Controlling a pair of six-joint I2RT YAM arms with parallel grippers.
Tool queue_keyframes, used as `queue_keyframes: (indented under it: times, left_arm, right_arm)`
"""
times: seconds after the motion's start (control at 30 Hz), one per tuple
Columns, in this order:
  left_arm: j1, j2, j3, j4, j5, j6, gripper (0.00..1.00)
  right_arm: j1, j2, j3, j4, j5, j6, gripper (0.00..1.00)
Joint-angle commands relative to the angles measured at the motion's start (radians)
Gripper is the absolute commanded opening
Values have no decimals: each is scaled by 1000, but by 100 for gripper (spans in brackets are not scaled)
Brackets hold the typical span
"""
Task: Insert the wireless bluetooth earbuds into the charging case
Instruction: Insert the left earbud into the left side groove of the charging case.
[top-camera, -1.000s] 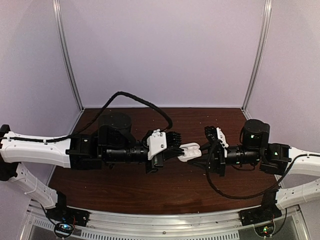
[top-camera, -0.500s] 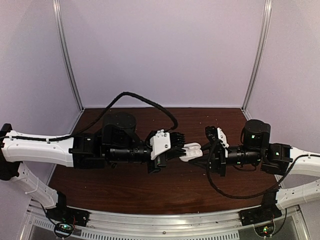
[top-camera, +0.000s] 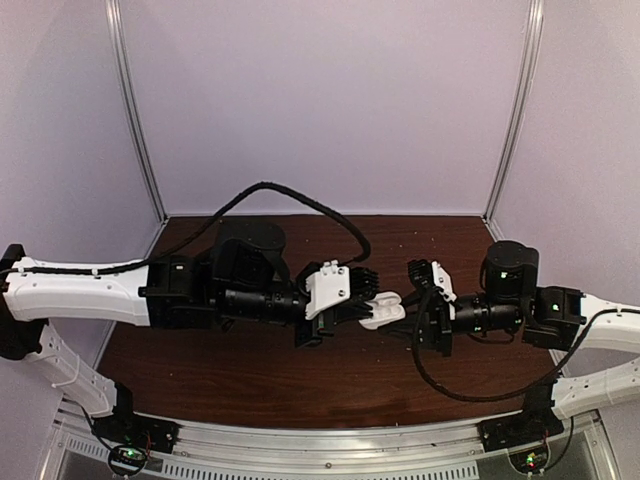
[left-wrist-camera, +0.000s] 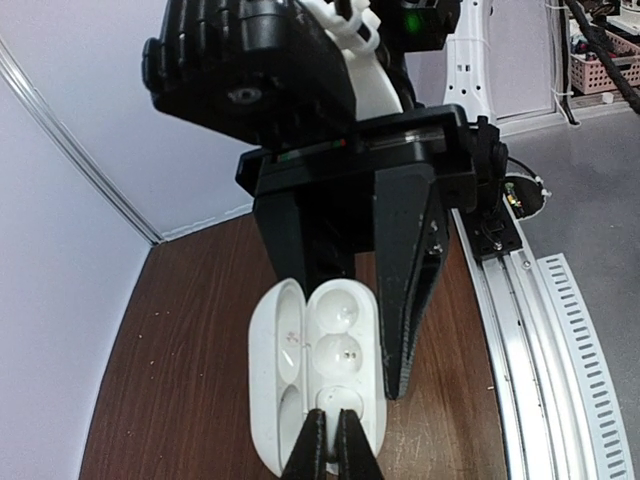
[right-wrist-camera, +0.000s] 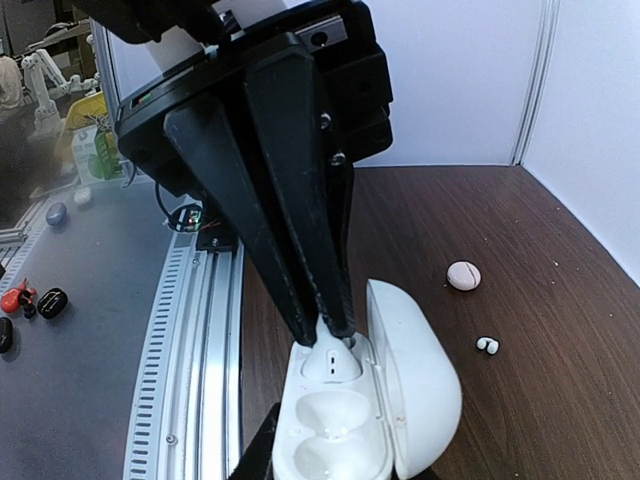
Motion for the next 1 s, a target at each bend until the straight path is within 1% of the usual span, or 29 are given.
queue_keyframes:
  times: [0.0,0.23,0.43,0.53,0.67,0.97]
  left_arm:
    - [-6,47,39,-55,40,-14,0]
    - [-6,74,61,-84,39,-21,0]
    - [-6,56,60,-78,6,-27,0]
    - [-6,33,58,-72,-10,-25,4]
    - [-6,2,55,-72,-26,-24,12]
    - [-6,-51,51,-72,-56,-21,21]
  right_arm:
    - [19,3,56,43,-9,-36,0]
    - [43,4,70,33,14,-60,0]
    - [45,-5,55,15,30,-51,0]
    - [44,-12,39,20,42,-38,0]
    - [44,-30,16,23,58,-19,0]
    - [44,-25,6,23,70,-7,0]
